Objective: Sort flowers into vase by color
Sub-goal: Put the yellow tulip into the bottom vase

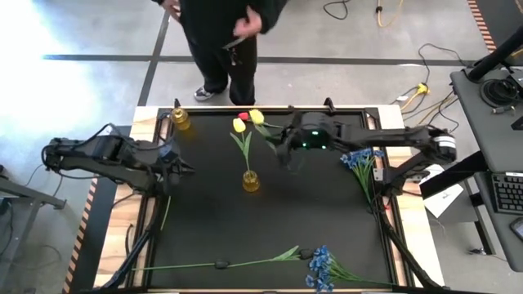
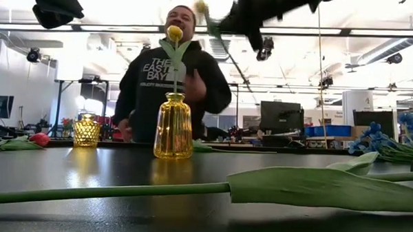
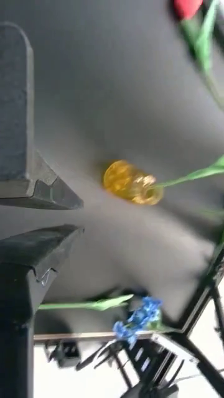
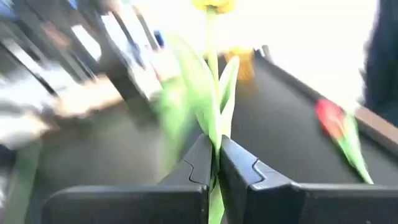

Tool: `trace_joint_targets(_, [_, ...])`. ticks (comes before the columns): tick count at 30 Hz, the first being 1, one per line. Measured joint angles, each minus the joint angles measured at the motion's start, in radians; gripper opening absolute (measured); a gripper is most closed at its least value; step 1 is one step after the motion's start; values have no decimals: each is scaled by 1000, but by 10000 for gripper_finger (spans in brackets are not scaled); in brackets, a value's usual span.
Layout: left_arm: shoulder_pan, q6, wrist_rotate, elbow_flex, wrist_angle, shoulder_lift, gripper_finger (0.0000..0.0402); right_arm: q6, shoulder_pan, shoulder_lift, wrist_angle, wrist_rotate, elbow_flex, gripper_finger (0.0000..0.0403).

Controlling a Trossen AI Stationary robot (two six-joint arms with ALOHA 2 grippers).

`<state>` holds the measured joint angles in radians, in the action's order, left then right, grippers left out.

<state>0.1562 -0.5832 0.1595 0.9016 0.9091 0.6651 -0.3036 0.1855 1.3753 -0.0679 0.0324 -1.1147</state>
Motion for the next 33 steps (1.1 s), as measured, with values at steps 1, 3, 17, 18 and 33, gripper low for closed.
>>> trace_joint_targets(1, [0, -9, -17, -1, 2, 11, 43, -10, -15, -11, -75, 14, 12, 10])
trace_joint_targets(3, [0, -22, -54, -1, 1, 30, 42, -11, -49, -20, -204, 51, 34, 10])
trace_joint_targets(17, [59, -142, -201, -3, 48, 125, 42, 80, -140, 161, -704, 160, 42, 11])
trace_joint_targets(18, [63, -160, -203, -3, 68, 130, 42, 79, -139, 178, -714, 160, 42, 11])
trace_joint_targets(33, [76, -466, -146, -102, 253, 143, 53, 94, -140, 284, -674, 155, 42, 13])
